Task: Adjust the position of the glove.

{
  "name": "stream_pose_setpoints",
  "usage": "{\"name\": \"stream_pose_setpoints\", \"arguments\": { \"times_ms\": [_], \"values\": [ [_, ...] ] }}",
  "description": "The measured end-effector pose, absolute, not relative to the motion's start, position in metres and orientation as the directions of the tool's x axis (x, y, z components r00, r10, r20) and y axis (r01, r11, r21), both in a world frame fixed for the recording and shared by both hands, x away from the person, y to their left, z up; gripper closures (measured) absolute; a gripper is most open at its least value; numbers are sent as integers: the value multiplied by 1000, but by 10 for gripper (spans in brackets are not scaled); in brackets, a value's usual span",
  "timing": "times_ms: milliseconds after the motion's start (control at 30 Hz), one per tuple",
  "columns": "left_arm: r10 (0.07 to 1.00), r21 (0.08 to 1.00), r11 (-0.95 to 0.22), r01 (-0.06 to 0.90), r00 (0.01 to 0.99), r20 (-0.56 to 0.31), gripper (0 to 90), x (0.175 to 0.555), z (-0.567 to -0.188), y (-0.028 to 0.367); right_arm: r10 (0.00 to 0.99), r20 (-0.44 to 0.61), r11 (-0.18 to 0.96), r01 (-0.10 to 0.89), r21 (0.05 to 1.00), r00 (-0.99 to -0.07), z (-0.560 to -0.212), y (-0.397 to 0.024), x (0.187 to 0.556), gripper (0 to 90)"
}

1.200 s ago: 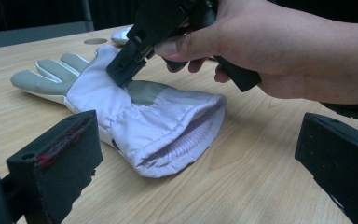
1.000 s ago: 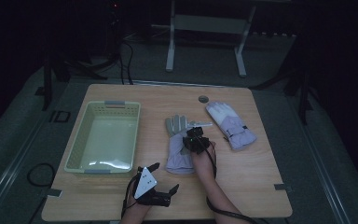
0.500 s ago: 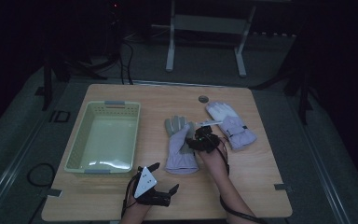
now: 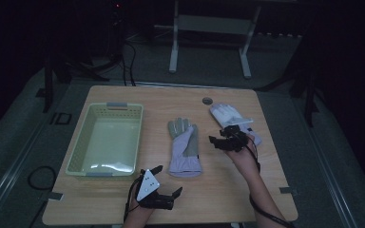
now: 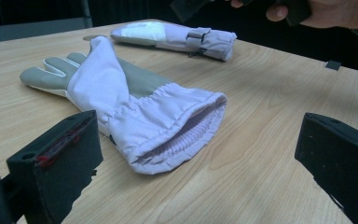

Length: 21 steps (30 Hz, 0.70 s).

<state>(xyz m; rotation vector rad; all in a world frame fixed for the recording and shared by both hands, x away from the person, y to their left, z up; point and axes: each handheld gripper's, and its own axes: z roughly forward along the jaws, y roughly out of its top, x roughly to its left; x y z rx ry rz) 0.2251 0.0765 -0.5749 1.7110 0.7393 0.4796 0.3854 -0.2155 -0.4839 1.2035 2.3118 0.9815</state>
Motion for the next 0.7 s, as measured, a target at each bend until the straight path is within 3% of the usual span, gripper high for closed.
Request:
{"name": "stream_pose_setpoints", "arguments": {
  "times_ms": [267, 467, 700],
  "values": [
    [695, 962, -146, 229, 717, -65, 6, 225, -575, 76, 827, 10, 386, 582, 715, -562, -479, -252, 397, 470],
    [698, 962, -144, 230, 713, -66, 6, 225, -575, 76, 859, 18, 348, 609, 713, -512, -476, -281, 409, 425],
    [696, 962, -148, 229, 715, -63, 6, 225, -575, 76, 873, 16, 332, 617, 714, -488, -475, -306, 424, 456]
  ]
}}
